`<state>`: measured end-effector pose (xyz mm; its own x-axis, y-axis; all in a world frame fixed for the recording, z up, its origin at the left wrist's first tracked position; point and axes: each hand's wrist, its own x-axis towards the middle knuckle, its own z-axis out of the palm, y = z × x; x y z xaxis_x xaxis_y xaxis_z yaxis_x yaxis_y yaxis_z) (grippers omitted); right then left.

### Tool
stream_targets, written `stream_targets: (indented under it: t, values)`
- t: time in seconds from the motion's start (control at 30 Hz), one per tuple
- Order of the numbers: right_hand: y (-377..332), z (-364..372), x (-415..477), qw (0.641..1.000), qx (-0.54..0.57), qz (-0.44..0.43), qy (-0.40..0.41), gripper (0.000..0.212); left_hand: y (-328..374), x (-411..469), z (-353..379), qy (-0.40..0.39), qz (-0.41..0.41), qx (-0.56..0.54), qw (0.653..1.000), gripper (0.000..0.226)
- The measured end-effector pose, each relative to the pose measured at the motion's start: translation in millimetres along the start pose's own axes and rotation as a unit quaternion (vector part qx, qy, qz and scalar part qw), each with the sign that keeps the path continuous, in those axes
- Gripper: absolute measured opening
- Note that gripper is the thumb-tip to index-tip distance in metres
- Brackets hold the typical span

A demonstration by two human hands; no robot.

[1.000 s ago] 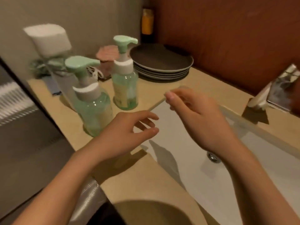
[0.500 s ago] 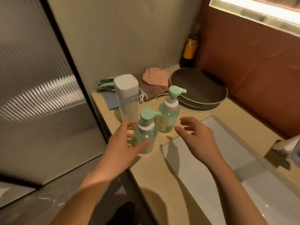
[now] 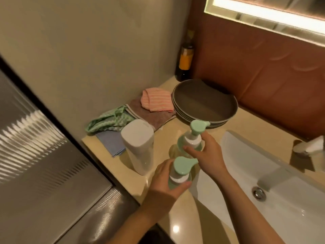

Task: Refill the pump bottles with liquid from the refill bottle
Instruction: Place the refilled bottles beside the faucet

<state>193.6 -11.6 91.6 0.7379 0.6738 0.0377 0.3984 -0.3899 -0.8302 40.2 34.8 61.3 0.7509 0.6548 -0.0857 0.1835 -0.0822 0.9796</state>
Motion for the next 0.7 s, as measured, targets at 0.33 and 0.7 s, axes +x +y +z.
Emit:
stream_targets:
  t: [0.33, 0.7]
  values:
    - [27, -45, 20, 0.993, -0.043, 0.064, 0.085, 0.041, 11, 64, 35, -0.009, 0.037, 0.034, 0.999, 0.051]
    - [104, -168, 71, 0.961, -0.077, 0.112, 0.239, 0.036, 55, 173, 183, -0.121, 0.096, 0.021, 0.988, 0.048]
